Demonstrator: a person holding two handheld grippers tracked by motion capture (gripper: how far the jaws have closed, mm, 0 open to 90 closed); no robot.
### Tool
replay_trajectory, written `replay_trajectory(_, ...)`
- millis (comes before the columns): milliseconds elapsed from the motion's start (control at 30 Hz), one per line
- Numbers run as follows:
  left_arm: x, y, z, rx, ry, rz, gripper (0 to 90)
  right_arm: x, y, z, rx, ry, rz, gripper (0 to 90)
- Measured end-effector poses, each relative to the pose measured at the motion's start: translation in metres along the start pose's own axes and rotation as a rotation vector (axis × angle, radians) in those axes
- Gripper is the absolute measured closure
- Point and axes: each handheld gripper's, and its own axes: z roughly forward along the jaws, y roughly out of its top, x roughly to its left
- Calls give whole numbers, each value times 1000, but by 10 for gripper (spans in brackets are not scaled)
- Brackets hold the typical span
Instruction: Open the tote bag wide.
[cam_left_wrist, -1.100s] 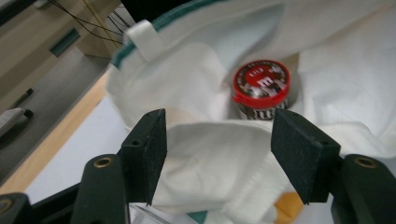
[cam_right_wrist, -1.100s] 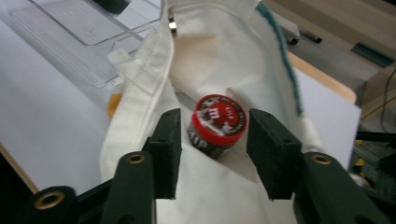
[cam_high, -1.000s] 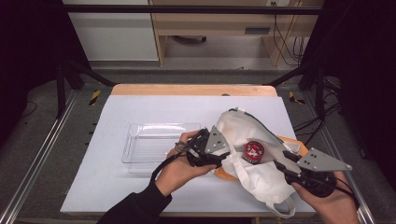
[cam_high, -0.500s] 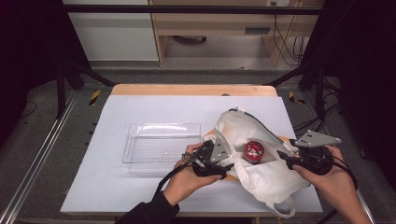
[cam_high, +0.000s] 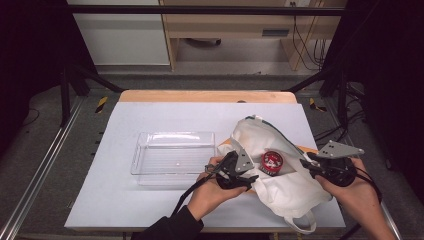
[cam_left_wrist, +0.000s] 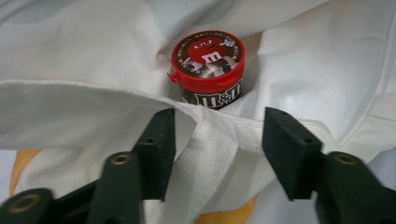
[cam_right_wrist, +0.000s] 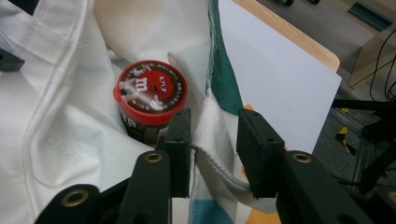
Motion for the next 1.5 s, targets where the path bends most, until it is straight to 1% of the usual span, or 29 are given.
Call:
replay_trajectory(33, 1, -1, 1, 0, 0, 1, 562, 0, -1, 2, 8, -1, -1, 691)
replay_trajectory(67, 1, -1, 1, -3, -3, -4, 640, -2, -2, 5, 17, -4, -11, 740)
replay_trajectory(100, 1, -1, 1, -2, -4, 2, 640, -2, -2, 5, 17, -4, -11, 740)
replay_trajectory(167, 1, -2, 2, 1, -7, 12, 708, -6, -4, 10, 31, -5, -9, 782)
replay_trajectory(233, 0, -3, 3, 17, -8, 32, 750, -13, -6, 16, 46, -4, -3, 808)
replay_trajectory(267, -1, -4, 2, 22, -10, 36, 761, -16, -7, 18, 49, -12, -5, 812)
replay_trajectory(367, -1, -7, 0, 23, -20, 40, 787, -29, -11, 27, 58, -44, 19, 818)
replay_trajectory(400, 0, -8, -1, 23, -21, 38, 796, -38, -15, 33, 62, -80, 40, 820)
replay_trajectory(433, 0, -9, -2, 20, -23, 37, 796, -38, -15, 33, 62, -80, 40, 820)
replay_trajectory(467, 0, -10, -3, 19, -25, 36, 798, -44, -16, 35, 68, -99, 50, 821)
replay_trajectory(533, -1, -11, -5, 21, -29, 41, 803, -58, -21, 42, 58, -132, 97, 821)
replay_trajectory(567, -3, -11, -5, 21, -29, 44, 803, -58, -21, 42, 58, -132, 97, 821)
replay_trajectory(600, -4, -12, -7, 22, -30, 53, 806, -63, -22, 47, 52, -159, 115, 821)
replay_trajectory(633, -4, -12, -7, 22, -30, 53, 807, -63, -22, 47, 52, -159, 115, 821)
replay_trajectory(700, -6, -12, -10, 21, -33, 59, 809, -67, -21, 51, 45, -180, 120, 821)
replay_trajectory(800, -6, -12, -13, 22, -31, 63, 817, -71, -15, 51, 38, -232, 114, 822)
replay_trajectory(867, -6, -13, -15, 24, -29, 64, 824, -76, -6, 46, 9, -275, 121, 821)
replay_trajectory(967, -5, -15, -16, 26, -29, 57, 826, -78, -3, 46, 11, -280, 125, 821)
replay_trajectory(1000, -5, -17, -16, 32, -33, 55, 826, -77, -4, 49, 24, -279, 126, 821)
replay_trajectory(1033, -4, -18, -15, 36, -35, 54, 828, -78, -6, 55, 43, -280, 112, 821)
replay_trajectory(1067, -5, -22, -15, 39, -51, 46, 829, -79, -8, 57, 50, -278, 113, 820)
replay_trajectory(1100, -5, -22, -15, 39, -51, 46, 830, -79, -8, 57, 50, -278, 113, 820)
replay_trajectory(1133, -5, -23, -16, 44, -44, 51, 831, -79, -10, 59, 58, -276, 125, 820)
replay_trajectory(1267, -8, -28, -15, 54, -61, 56, 835, -86, -18, 68, 95, -271, 137, 820)
replay_trajectory(1333, -10, -31, -16, 62, -63, 64, 837, -89, -20, 71, 108, -281, 144, 820)
replay_trajectory(1400, -10, -33, -18, 62, -58, 63, 838, -94, -21, 72, 103, -299, 171, 820)
replay_trajectory(1433, -11, -35, -18, 66, -58, 62, 838, -94, -21, 72, 103, -299, 171, 820)
replay_trajectory(1467, -10, -36, -18, 70, -59, 65, 838, -92, -22, 76, 133, -289, 169, 819)
replay_trajectory(1500, -10, -37, -17, 71, -58, 59, 838, -92, -22, 76, 133, -289, 169, 819)
